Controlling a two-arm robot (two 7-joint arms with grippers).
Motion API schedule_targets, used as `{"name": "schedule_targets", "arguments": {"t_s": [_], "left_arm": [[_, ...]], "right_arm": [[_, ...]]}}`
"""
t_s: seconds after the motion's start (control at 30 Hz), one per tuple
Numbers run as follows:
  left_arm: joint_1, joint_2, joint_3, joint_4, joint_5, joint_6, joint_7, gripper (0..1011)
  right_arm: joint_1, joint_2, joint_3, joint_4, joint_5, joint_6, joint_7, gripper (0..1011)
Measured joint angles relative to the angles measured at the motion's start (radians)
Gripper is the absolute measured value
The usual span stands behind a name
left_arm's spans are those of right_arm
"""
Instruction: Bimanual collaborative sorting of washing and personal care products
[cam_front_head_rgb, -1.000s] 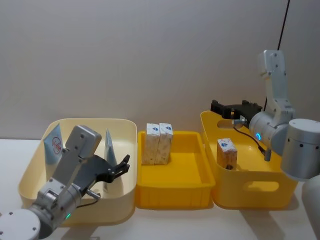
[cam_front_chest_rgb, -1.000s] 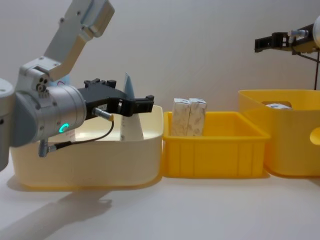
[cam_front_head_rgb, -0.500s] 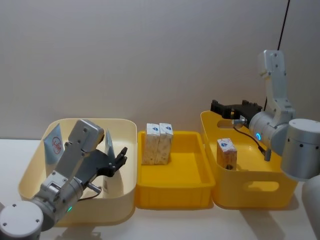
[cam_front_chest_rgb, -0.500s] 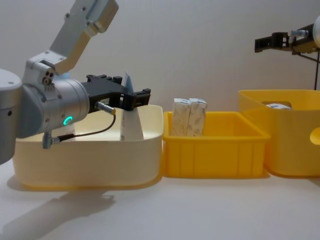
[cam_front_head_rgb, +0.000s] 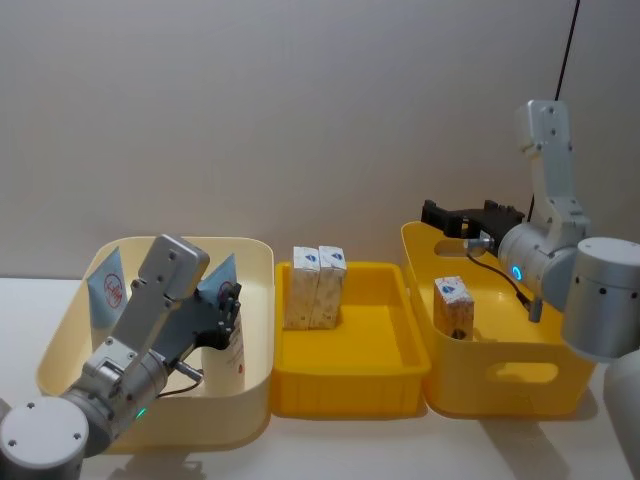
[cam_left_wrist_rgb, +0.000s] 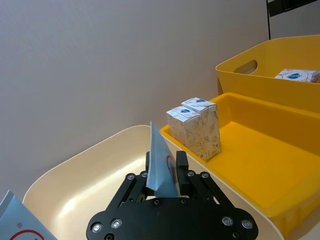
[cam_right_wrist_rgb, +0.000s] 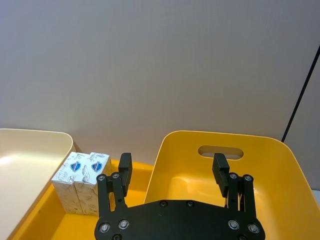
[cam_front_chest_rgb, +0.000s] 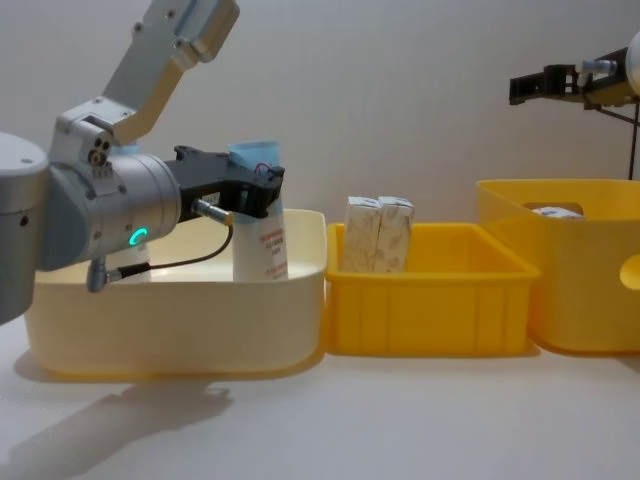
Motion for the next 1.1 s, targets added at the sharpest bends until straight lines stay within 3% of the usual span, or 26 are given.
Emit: {"name": "schedule_targets", "arguments": {"t_s": [0.1,0.27,0.8,1.1], "left_arm": [[-0.002,0.000,0.000,0.001,0.000,0.000,0.000,189],[-0.003,-0.002,0.000,0.003,0.001,0.000,-0.001,138],[-0.003,-0.002,0.000,0.001,0.004,0.002,0.000,93],[0.025,-0.005,0.016,-0.074,0.029,0.053,0.023,92]], "right_arm": [[0.000,0.000,0.000,0.000,0.000,0.000,0.000,1001],[0.000,0.000,0.000,0.000,0.000,0.000,0.000,1001],[0.000,0.000,0.000,0.000,0.000,0.000,0.000,1001],[0.000,0.000,0.000,0.000,0.000,0.000,0.000,1001]]}}
